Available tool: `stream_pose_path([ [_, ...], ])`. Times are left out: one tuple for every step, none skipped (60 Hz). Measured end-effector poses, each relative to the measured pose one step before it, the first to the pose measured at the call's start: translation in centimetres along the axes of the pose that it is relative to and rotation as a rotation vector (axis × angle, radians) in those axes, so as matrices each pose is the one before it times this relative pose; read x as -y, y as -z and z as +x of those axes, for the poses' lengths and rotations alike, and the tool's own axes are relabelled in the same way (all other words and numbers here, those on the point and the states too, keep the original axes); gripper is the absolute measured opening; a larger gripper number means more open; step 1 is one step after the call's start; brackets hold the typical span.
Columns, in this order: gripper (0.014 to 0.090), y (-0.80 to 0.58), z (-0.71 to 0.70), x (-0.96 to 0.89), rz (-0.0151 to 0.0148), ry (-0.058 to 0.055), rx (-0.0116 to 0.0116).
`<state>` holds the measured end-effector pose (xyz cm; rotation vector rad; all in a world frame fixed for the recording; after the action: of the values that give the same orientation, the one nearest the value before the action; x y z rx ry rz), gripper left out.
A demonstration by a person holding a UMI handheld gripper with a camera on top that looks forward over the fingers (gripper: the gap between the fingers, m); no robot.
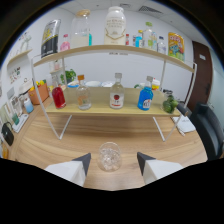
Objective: Make me a cup of Mount Fuji.
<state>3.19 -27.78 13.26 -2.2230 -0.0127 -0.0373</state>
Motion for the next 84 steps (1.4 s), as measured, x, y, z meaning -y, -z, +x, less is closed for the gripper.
stream_pose_path([
  [0.0865, 0.012, 0.039, 0.051, 0.00246, 0.0017, -0.00133],
  [0.0865, 0.03, 0.035, 0.051, 0.00232, 0.0014, -0.00156],
  [0.0863, 0.053, 0.026, 0.05, 0.00182, 0.0013, -0.00104],
  [0.0864, 0.068, -0.014, 0.036, 0.00105, 0.0013, -0.00043],
  [0.0864, 0.081, -0.001, 0.032, 0.00084, 0.0005, -0.00048],
  [0.0866, 0.112, 0.033, 0.047, 0.00077, -0.0002, -0.001],
  [0.0865, 0.104, 0.06, 0.032, 0.00099, -0.0009, -0.00172],
  [0.0866, -0.046, -0.081, -0.078, 0.00163, -0.001, -0.00295],
  [0.0866, 0.156, -0.066, 0.005, 0.00205, -0.0011, -0.00142],
  [0.0865, 0.166, -0.049, 0.075, 0.00118, -0.0007, -0.00121],
  [0.0864, 0.156, -0.028, 0.001, 0.00107, -0.0009, -0.00201],
  [0.0865, 0.172, -0.029, 0.001, 0.00056, -0.0008, -0.00237],
  [0.0863, 0.202, -0.042, -0.022, 0.00142, -0.0012, -0.00263],
  [0.0864, 0.201, -0.002, 0.038, 0.0026, -0.0017, -0.00232],
  [0.0865, 0.246, -0.078, 0.026, 0.00306, -0.0019, -0.00154],
  [0.0863, 0.28, -0.088, 0.024, 0.00346, -0.0023, -0.00107],
  [0.0865, 0.279, -0.098, 0.027, 0.00376, -0.0028, -0.00101],
  [0.0865, 0.267, -0.11, 0.005, 0.00402, -0.003, -0.00115],
  [0.0865, 0.283, -0.351, -0.011, 0.00394, -0.0035, -0.00368],
  [0.0865, 0.269, -0.141, -0.021, 0.00329, -0.0027, -0.0023],
  [0.0865, 0.274, -0.163, -0.026, 0.00277, -0.0029, -0.00167],
  [0.0865, 0.285, -0.205, -0.006, 0.00351, -0.0035, -0.00046],
  [0.0865, 0.353, -0.16, 0.065, 0.00511, -0.0036, 0.00008],
  [0.0865, 0.354, -0.233, 0.108, 0.00694, -0.0039, 0.00054],
  [0.0866, 0.317, -0.285, 0.148, 0.00765, -0.0041, -0.00004],
  [0.0866, 0.307, -0.3, 0.215, 0.0085, -0.0046, -0.00014],
  [0.0866, 0.313, -0.287, 0.289, 0.00909, -0.005, 0.00023],
  [0.0863, 0.343, -0.315, 0.365, 0.0094, -0.0057, 0.00195],
  [0.0863, 0.332, -0.364, 0.413, 0.01025, -0.0068, 0.00302],
  [0.0865, 0.338, -0.367, 0.508, 0.01035, -0.0073, 0.00321],
  [0.0864, 0.324, -0.316, 0.585, 0.01122, -0.0076, 0.00224],
  [0.0864, 0.285, -0.314, 0.657, 0.01331, -0.0077, 0.00138],
  [0.0863, 0.311, -0.298, 0.737, 0.01527, -0.0072, 0.00043],
  [0.0863, 0.311, -0.322, 0.791, 0.01514, -0.0067, 0.00095],
  [0.0865, 0.25, -0.278, 0.826, 0.01448, -0.0051, 0.00104],
  [0.0866, 0.236, -0.351, 0.802, 0.01446, -0.0041, 0.00185],
  [0.0866, 0.246, -0.382, 0.825, 0.01463, -0.0027, 0.00191],
  [0.0866, 0.217, -0.357, 0.875, 0.01473, -0.0021, 0.00203],
  [0.0866, 0.184, -0.326, 0.914, 0.01496, -0.0014, 0.00121],
  [0.0868, 0.185, -0.294, 0.937, 0.01581, -0.0008, 0.00087],
  [0.0868, 0.126, -0.274, 0.949, 0.01659, 0.0006, 0.00132],
  [0.0865, 0.091, -0.296, 0.891, 0.0155, 0.0021, 0.0011],
  [0.0865, 0.041, -0.227, 0.812, 0.01226, 0.0036, 0.00084],
  [0.0865, -0.021, -0.272, 0.691, 0.00982, 0.0035, 0.00101],
  [0.0864, -0.048, -0.301, 0.647, 0.00876, 0.0028, 0.00264],
  [0.0865, -0.11, -0.333, 0.565, 0.00695, 0.0018, 0.00384],
  [0.0862, -0.159, -0.274, 0.493, 0.00671, 0.0005, 0.00394],
  [0.0865, -0.211, -0.28, 0.47, 0.00723, -0.0005, 0.0046],
  [0.0866, -0.245, -0.293, 0.412, 0.00873, -0.0011, 0.00646],
  [0.0865, -0.313, -0.281, 0.352, 0.01, -0.0011, 0.00683],
  [0.0863, -0.383, -0.237, 0.265, 0.00891, 0.0, 0.00564],
  [0.0862, -0.387, -0.149, 0.13, 0.00686, 0.0017, 0.00409],
  [0.0862, -0.425, -0.023, 0.011, 0.00422, 0.0032, 0.00213],
  [0.0863, -0.496, -0.053, -0.098, 0.00202, 0.0045, 0.00059],
  [0.0862, -0.506, -0.041, -0.172, 0.00091, 0.0058, 0.00023],
  [0.0864, -0.564, -0.058, -0.209, 0.00241, 0.0062, 0.001],
  [0.0863, -0.615, -0.042, -0.262, 0.00381, 0.0064, 0.00171],
  [0.0866, -0.618, -0.01, -0.304, 0.00003, 0.0054, -0.00073],
  [0.0865, -0.667, 0.11, -0.448, -0.00419, 0.0048, -0.00378],
  [0.0863, -0.73, 0.166, -0.591, -0.00694, 0.0038, -0.00406],
  [0.0861, -0.728, 0.065, -0.533, -0.00961, 0.0028, -0.00299],
  [0.0861, -0.68, 0.052, -0.519, -0.00824, 0.0016, -0.00088],
  [0.086, -0.681, 0.059, -0.48, -0.0052, 0.001, -0.0008],
  [0.0861, -0.705, 0.092, -0.429, -0.00371, 0.0008, -0.00111],
  [0.0861, -1.001, 0.09, -0.469, -0.00512, 0.0009, -0.00072],
  [0.086, -0.259, 0.091, -0.407, -0.00605, 0.0005, -0.00213],
  [0.086, -0.588, 0.114, -0.491, -0.00919, 0.0007, -0.00105],
  [0.0854, -0.894, 0.069, -0.459, -0.00827, 0.0009, 0.00074],
  [0.085, -0.583, 0.088, -0.366, -0.00503, 0.0004, -0.00012],
  [0.0846, -0.554, 0.082, -0.289, -0.00262, -0.0007, -0.00057],
  [0.084, -0.524, 0.084, -0.245, -0.00147, -0.0015, -0.00131],
  [0.0831, -0.798, 0.027, -0.226, -0.00063, -0.0013, -0.00076],
  [0.0819, -0.414, 0.088, -0.184, -0.00028, -0.0015, 0.00053],
  [0.0801, -0.299, 0.134, -0.359, 0.00077, -0.0011, 0.00128],
  [0.0784, -0.441, 0.078, -0.27, -0.00231, 0.0008, 0.00014],
  [0.0767, -0.59, -0.081, -0.173, -0.00496, 0.001, -0.00262],
  [0.0752, -0.297, 0.166, -0.33, -0.00106, -0.0017, -0.00149],
  [0.0736, -0.574, -0.052, -0.15, -0.00516, -0.0016, -0.00019],
  [0.0724, -0.283, 0.102, -0.309, -0.002, -0.0013, 0.00186],
  [0.0711, -0.583, -0.063, -0.128, -0.00516, 0.0004, 0.00037],
  [0.07, -0.336, 0.11, -0.128, -0.00311, -0.0004, -0.00056],
  [0.0691, -0.415, 0.007, -0.148, -0.00034, -0.0005, 0.00033],
  [0.0679, -0.403, 0.019, -0.31, 0.00359, -0.0021, 0.00313],
  [0.0662, -0.348, -0.035, -0.142, -0.00175, -0.0001, 0.00175],
])
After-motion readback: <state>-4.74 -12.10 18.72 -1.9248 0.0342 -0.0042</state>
